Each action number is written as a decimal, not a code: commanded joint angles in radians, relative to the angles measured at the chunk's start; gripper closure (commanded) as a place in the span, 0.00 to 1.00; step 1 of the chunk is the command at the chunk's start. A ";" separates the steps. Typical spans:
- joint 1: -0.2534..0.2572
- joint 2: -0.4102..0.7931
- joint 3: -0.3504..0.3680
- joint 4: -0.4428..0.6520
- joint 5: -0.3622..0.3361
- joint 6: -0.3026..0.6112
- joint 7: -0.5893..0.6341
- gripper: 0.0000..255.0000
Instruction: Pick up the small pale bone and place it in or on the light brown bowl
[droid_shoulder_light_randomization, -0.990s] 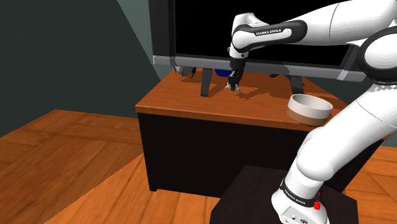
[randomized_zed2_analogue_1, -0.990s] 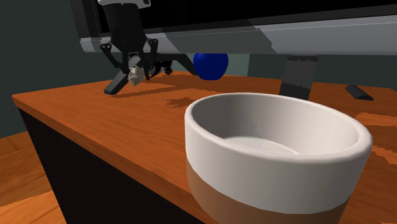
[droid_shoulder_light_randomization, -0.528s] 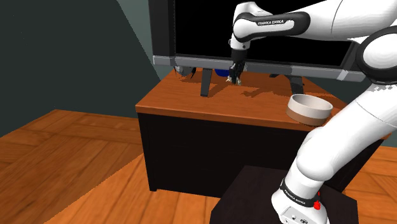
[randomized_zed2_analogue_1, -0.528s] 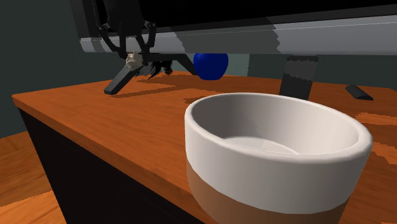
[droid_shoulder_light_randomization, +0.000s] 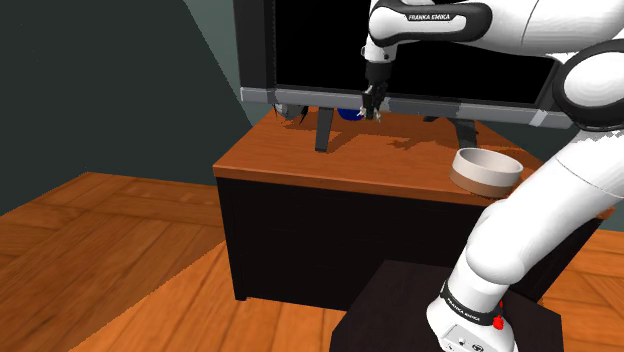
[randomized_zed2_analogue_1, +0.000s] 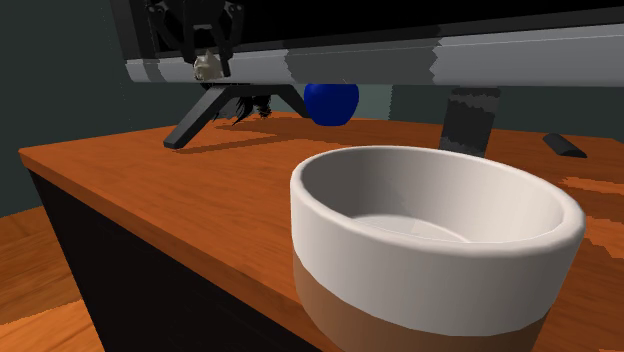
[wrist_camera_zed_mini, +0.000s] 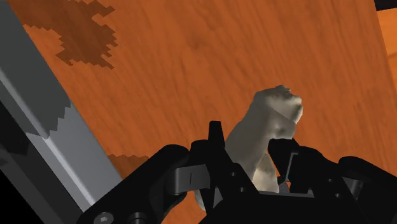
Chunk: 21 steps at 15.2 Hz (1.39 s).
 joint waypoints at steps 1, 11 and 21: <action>0.001 0.001 0.001 0.015 0.000 -0.014 -0.001 1.00; -0.066 -0.324 -0.055 -0.239 -0.084 -0.064 -0.102 1.00; -0.155 -0.602 -0.137 -0.370 -0.196 -0.177 -0.252 1.00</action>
